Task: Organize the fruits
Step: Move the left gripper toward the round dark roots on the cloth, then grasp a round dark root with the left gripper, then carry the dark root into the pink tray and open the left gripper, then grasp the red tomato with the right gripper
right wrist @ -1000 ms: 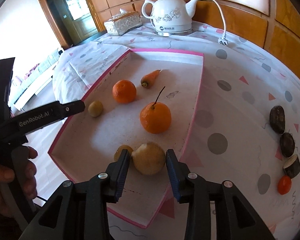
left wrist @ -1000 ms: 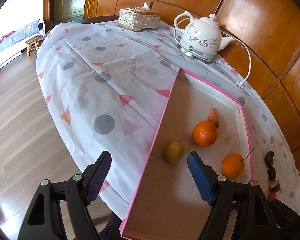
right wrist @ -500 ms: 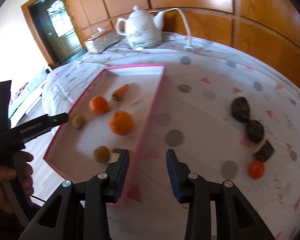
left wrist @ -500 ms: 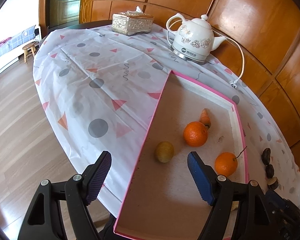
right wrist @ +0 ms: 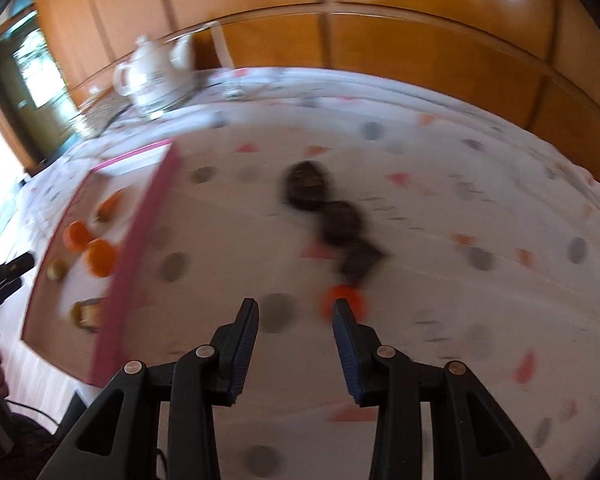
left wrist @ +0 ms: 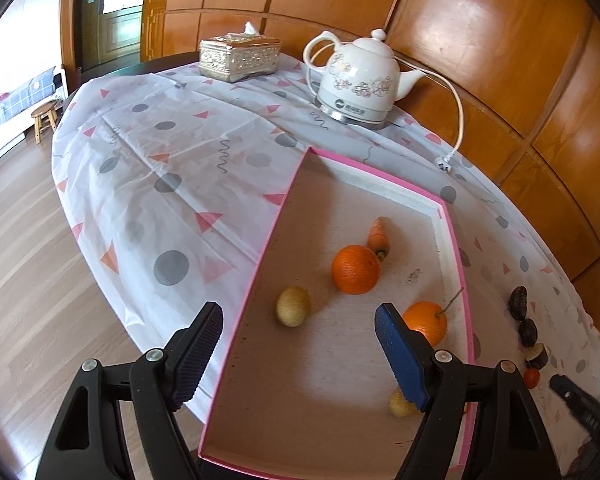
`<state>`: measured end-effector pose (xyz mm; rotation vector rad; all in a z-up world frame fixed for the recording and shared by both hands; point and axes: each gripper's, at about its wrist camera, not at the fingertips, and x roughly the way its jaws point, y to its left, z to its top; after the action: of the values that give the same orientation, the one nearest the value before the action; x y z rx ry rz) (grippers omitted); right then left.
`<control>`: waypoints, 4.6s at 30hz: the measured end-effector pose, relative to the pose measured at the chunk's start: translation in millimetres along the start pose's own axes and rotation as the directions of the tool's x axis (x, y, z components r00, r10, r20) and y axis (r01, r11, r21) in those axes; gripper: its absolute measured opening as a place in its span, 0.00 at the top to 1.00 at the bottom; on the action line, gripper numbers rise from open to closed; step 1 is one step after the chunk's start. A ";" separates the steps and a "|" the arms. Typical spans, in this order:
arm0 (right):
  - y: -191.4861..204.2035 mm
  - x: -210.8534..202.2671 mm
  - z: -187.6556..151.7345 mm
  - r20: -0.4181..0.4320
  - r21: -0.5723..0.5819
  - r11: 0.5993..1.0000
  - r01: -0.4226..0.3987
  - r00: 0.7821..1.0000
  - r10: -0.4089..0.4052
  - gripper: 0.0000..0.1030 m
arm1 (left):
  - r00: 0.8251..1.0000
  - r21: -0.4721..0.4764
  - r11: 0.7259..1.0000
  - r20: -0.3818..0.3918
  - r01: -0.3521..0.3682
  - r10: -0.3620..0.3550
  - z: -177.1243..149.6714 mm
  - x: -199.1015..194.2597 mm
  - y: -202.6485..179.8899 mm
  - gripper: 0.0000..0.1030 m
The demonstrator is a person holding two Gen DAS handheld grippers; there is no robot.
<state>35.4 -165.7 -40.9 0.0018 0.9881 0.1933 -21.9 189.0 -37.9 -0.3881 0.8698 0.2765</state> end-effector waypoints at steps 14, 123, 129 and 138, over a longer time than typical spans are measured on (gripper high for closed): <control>-172.8 -32.0 11.6 -0.038 0.292 0.918 0.269 0.962 -0.270 0.63 | 0.999 0.092 0.995 0.007 0.040 -0.041 4.4 -6.5 -34.6 0.24; -210.6 -5.3 -14.9 -0.155 0.457 0.811 0.366 0.930 -0.333 0.62 | 0.999 0.103 0.994 0.026 0.018 -0.021 -2.5 11.2 -30.9 0.56; -189.9 -2.1 -11.0 -0.126 0.418 0.859 0.295 0.956 -0.266 0.62 | 0.998 0.106 0.994 0.055 0.024 -0.030 -0.4 3.7 -31.3 0.48; -131.9 2.0 -5.0 -0.076 0.271 0.944 0.187 0.982 -0.173 0.62 | 0.998 0.123 0.992 0.051 0.037 -0.044 -3.0 0.9 -34.9 0.47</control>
<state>53.6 -295.4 -57.1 0.1629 1.0541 -0.1153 -9.9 156.5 -32.9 -0.2829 0.8210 0.1945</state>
